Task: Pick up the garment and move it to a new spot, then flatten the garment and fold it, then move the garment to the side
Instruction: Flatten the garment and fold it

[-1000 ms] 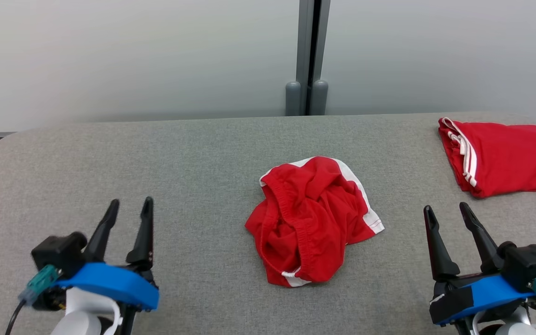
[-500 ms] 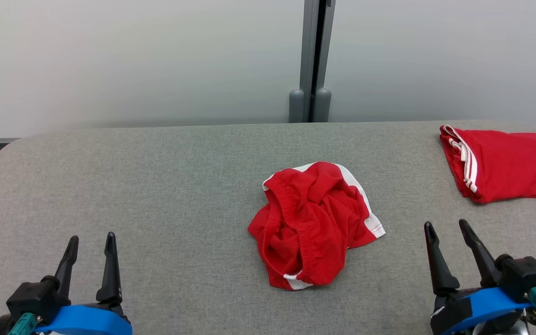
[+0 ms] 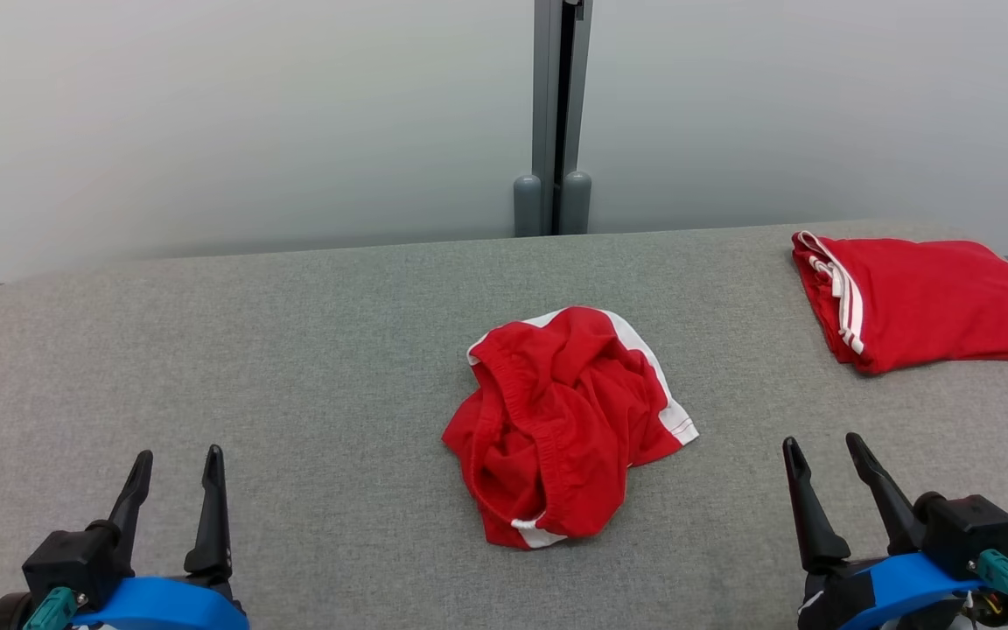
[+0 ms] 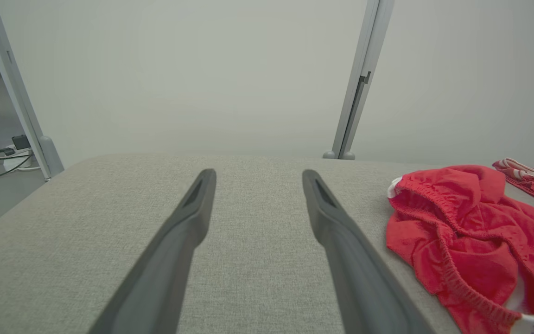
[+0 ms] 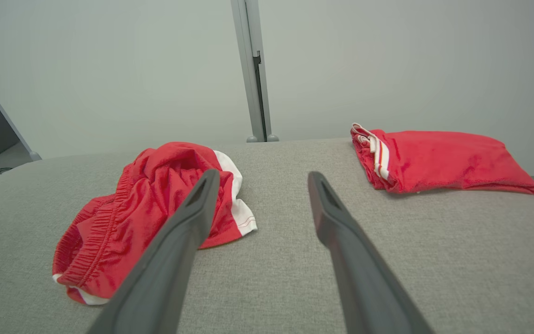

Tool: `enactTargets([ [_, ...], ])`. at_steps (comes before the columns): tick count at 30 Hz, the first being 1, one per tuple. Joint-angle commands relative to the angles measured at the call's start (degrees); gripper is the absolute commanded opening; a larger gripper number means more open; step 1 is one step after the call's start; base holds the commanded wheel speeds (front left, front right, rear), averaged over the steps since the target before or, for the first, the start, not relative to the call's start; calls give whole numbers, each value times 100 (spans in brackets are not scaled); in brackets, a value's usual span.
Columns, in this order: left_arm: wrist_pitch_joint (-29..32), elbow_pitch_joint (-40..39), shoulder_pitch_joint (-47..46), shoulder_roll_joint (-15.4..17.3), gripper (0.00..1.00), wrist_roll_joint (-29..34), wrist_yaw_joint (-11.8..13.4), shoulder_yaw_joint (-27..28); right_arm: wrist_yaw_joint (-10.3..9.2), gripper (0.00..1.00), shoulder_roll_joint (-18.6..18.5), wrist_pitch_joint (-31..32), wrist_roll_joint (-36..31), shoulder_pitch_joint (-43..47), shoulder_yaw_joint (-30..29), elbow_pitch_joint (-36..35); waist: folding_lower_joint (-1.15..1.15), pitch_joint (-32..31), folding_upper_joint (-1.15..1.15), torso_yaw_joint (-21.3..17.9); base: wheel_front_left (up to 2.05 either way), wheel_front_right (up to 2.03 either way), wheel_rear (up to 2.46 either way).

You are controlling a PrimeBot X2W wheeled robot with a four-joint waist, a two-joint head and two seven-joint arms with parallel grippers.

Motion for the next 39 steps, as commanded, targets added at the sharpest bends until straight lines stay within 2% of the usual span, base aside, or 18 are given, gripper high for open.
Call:
enactTargets([
  [1,16,-17,20,7,100,22,22,-13,0,100,-3,-22,30,24,0,12,0,4,0,-9,0,0,0],
  [4,-7,56,-17,33,100,-40,-62,2,0,100,-3,-30,28,15,1,9,0,20,0,-20,0,0,0],
  [17,16,23,-49,3,100,-86,-19,-46,0,100,-3,-34,64,10,36,0,0,38,0,-6,0,0,0],
  [21,96,-27,-154,63,100,16,-79,-156,0,100,-3,-27,51,-5,50,-20,0,57,0,-19,0,0,0],
  [24,284,-80,-302,36,100,169,-234,-472,0,100,-3,-18,36,-37,66,-32,0,100,0,-41,0,0,0],
  [26,443,-46,-468,-1,100,286,-429,-753,0,100,-3,-17,36,-73,89,-44,0,158,0,-73,0,0,0],
  [34,965,352,-1239,-468,100,684,-1065,-1768,0,100,-4,-74,68,-272,193,-29,0,524,0,-287,0,0,0],
  [39,1441,612,-1628,-543,100,818,-1380,-2410,0,100,-5,-124,92,-384,270,40,0,693,0,-471,0,0,0],
])
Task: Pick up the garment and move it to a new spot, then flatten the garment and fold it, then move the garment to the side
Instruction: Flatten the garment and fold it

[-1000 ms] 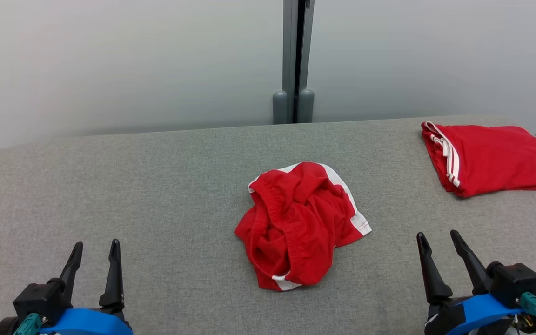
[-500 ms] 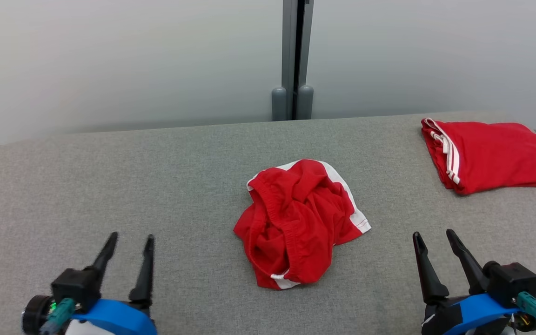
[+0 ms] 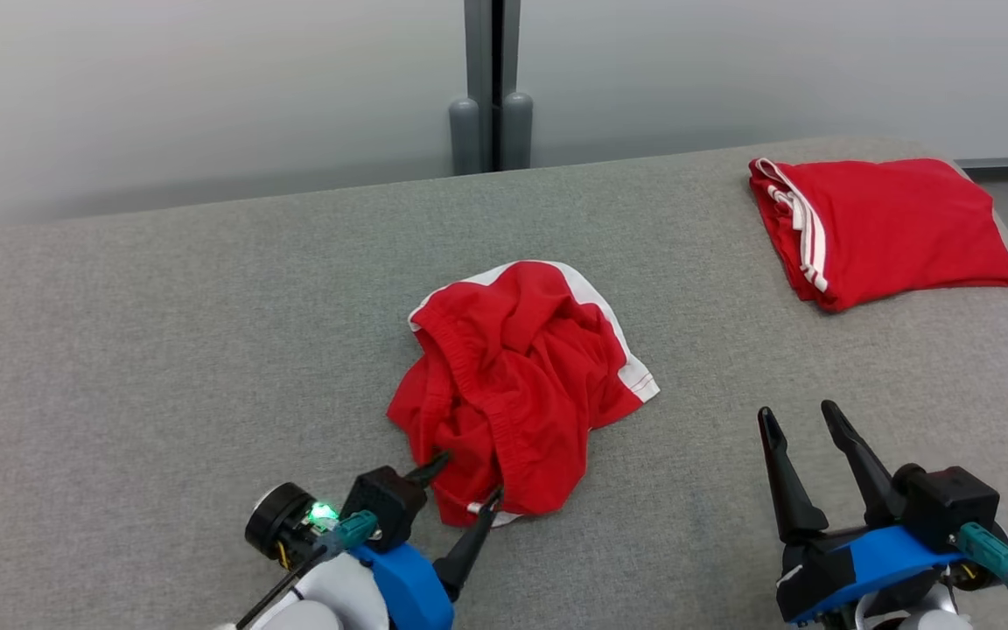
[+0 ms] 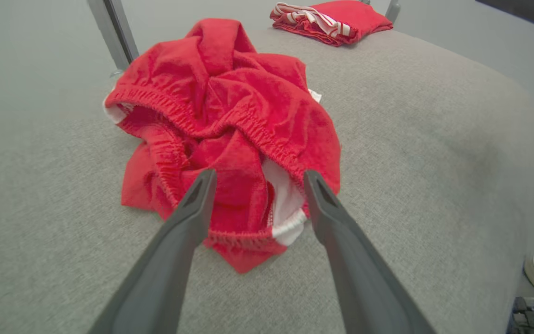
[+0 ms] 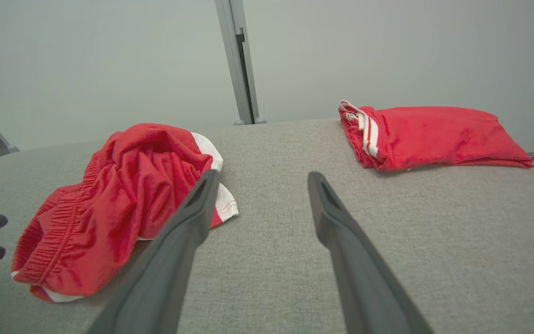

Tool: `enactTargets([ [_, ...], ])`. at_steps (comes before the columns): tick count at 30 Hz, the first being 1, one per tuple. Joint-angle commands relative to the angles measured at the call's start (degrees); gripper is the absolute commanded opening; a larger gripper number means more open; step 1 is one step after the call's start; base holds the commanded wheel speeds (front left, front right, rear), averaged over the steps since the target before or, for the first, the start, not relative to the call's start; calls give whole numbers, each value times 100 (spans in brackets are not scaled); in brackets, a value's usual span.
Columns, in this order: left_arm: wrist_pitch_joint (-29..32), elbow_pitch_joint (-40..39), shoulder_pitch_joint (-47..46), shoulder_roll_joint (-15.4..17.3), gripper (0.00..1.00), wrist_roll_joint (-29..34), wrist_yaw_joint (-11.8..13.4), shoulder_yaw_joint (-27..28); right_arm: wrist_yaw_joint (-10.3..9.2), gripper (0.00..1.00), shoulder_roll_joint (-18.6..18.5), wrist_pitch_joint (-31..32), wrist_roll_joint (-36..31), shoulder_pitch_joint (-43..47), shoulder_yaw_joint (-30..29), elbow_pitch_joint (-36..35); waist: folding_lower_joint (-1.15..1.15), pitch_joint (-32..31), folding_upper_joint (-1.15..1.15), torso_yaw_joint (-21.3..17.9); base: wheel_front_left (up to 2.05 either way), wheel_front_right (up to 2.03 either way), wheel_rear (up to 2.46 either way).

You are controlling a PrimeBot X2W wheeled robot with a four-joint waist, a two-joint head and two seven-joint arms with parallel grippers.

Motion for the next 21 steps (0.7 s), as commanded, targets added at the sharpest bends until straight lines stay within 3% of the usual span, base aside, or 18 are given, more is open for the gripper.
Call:
enactTargets([
  [1,137,42,-194,51,100,27,-68,-152,0,100,-7,-62,40,-99,10,29,-1,43,-1,-55,0,0,0],
  [12,988,99,-664,378,100,-203,-171,-969,0,100,-8,-214,150,-238,124,190,-1,301,-1,-384,0,0,0],
  [13,1016,93,-690,398,80,-243,-172,-1012,0,100,-6,-236,149,-249,129,201,-1,316,-1,-403,0,0,0],
  [15,1065,93,-759,418,0,-323,-175,-1104,0,100,-7,-254,149,-264,128,222,-1,343,-1,-430,0,0,0],
  [21,818,-27,-975,231,0,-610,-169,-1070,0,100,-7,-296,153,-272,76,264,-1,345,-1,-429,0,0,0],
])
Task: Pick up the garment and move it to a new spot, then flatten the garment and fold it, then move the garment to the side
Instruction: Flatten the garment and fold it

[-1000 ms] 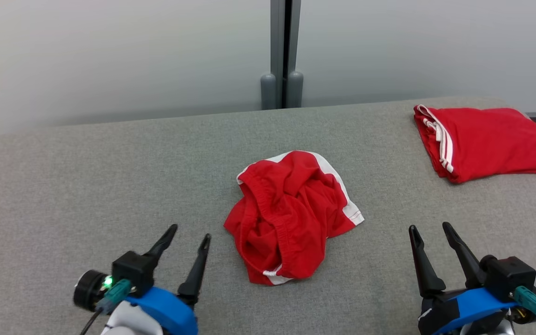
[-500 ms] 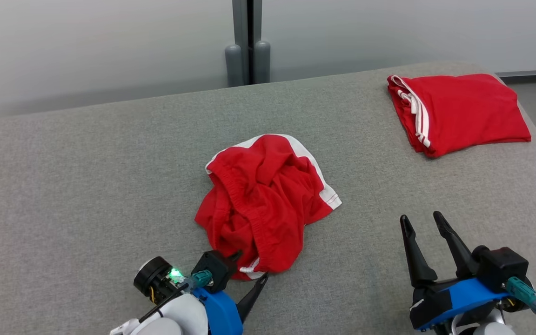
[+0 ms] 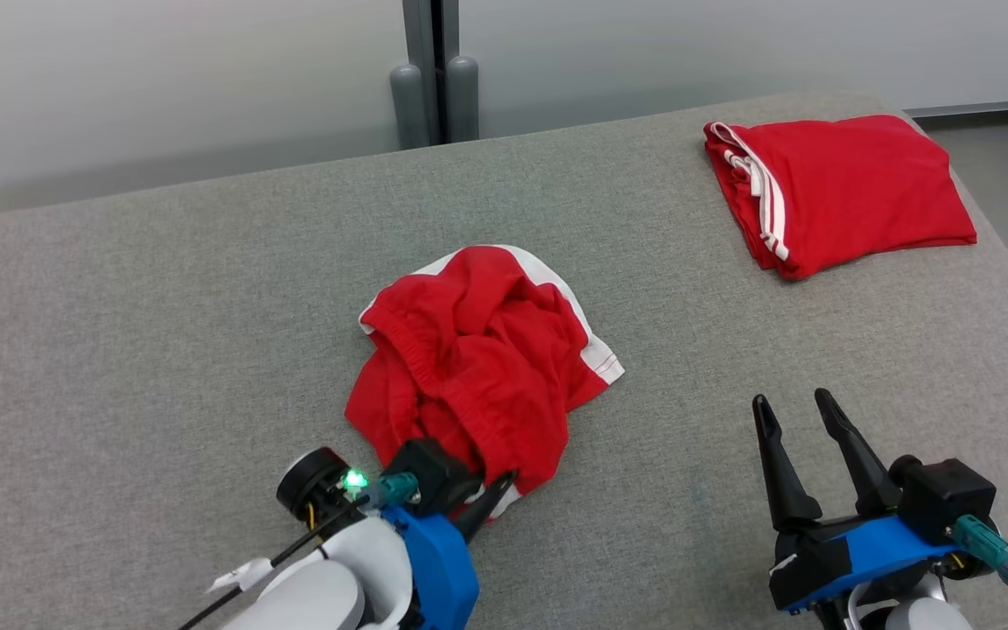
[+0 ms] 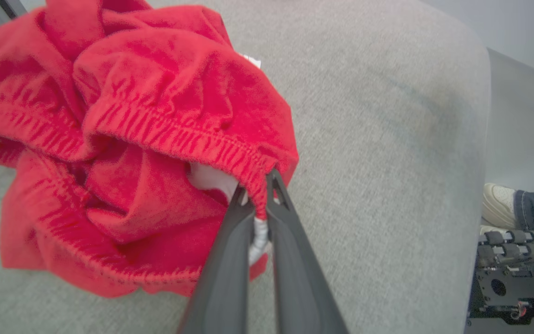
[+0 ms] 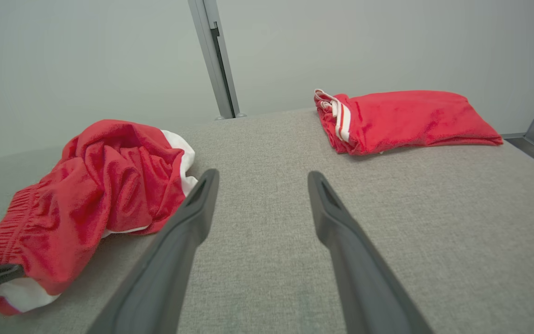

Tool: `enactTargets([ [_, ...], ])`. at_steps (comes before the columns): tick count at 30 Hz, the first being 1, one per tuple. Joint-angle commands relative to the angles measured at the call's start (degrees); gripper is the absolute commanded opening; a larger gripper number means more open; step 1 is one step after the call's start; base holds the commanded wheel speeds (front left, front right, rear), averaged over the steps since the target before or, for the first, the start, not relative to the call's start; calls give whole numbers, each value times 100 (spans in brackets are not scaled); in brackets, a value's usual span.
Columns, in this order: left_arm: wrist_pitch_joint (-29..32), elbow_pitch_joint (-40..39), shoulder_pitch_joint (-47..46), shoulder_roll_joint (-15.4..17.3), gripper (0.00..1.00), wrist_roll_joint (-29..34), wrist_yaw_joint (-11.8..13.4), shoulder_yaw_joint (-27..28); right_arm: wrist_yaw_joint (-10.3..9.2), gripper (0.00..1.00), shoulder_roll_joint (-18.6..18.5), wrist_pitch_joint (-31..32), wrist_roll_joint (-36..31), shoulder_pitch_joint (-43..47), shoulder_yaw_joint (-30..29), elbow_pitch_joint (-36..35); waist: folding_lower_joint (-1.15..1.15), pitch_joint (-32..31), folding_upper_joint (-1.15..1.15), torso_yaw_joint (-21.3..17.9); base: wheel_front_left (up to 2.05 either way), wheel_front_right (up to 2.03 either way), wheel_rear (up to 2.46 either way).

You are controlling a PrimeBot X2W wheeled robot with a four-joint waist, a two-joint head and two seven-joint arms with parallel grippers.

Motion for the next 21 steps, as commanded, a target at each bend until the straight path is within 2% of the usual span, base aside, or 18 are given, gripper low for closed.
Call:
enactTargets([
  [1,-187,-92,-185,-118,0,-122,-21,154,0,100,-6,-47,-14,-39,-39,12,0,-13,-1,28,0,0,0],
  [7,-562,-245,-936,-707,0,-419,-22,493,0,100,-8,-56,53,-101,-5,19,0,-4,-1,137,0,0,0],
  [10,-628,-84,-1576,-967,0,-365,-22,504,0,100,-7,-53,94,-155,60,41,0,20,-1,157,0,0,0],
  [14,-924,202,-2323,-1363,0,-619,-23,622,0,100,-8,-23,119,-250,171,89,0,38,-1,75,0,0,0],
  [17,-1256,267,-2723,-1527,0,-902,-23,662,0,100,-8,-48,123,-288,170,93,0,36,-1,42,0,0,0],
  [21,-1549,178,-2903,-1514,0,-1226,-23,553,0,100,-7,-58,106,-259,133,118,0,27,-1,46,0,0,0],
])
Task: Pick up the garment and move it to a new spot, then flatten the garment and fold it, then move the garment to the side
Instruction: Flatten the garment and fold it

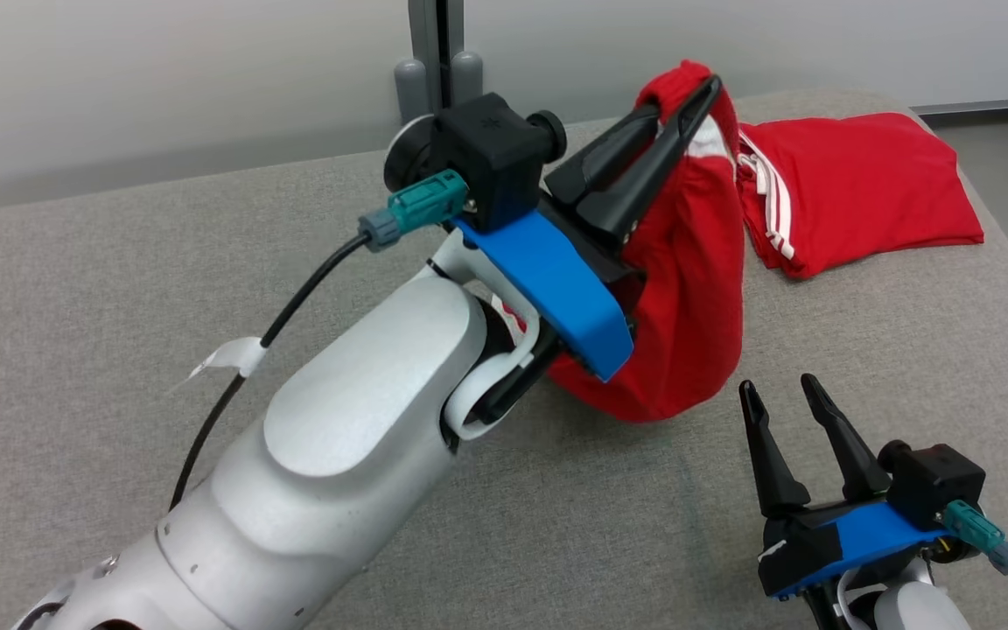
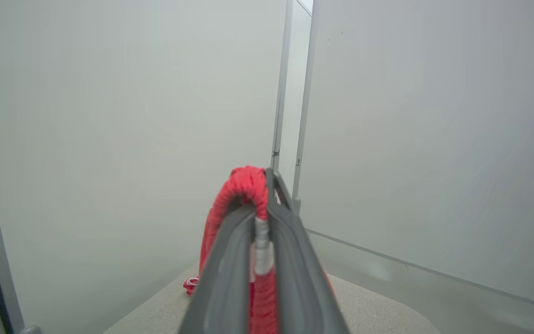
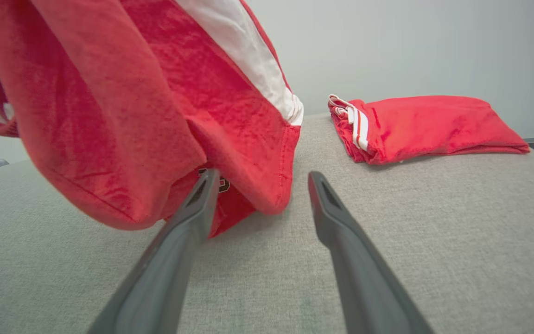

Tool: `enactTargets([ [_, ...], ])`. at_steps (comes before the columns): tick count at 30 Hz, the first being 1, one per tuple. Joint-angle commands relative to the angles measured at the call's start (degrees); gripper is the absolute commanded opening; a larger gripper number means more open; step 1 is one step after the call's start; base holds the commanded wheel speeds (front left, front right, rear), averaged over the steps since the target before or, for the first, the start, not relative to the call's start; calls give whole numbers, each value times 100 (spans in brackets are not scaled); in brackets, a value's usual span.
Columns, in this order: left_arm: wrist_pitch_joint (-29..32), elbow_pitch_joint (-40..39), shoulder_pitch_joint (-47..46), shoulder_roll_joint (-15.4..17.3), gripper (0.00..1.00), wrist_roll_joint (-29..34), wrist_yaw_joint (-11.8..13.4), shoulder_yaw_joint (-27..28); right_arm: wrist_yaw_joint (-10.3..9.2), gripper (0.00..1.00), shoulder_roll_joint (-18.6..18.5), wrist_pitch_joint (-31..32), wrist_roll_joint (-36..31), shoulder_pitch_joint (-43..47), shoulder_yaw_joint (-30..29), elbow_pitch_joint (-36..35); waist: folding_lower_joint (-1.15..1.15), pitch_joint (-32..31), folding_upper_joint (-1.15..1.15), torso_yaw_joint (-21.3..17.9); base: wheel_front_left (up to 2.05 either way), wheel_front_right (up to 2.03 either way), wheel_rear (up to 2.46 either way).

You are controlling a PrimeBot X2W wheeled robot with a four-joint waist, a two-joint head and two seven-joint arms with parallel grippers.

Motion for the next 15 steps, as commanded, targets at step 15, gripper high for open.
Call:
enactTargets([
  [15,692,351,1309,2387,0,-647,32,-1532,0,100,-7,-45,50,-74,-31,-9,0,149,-1,670,0,0,0],
])
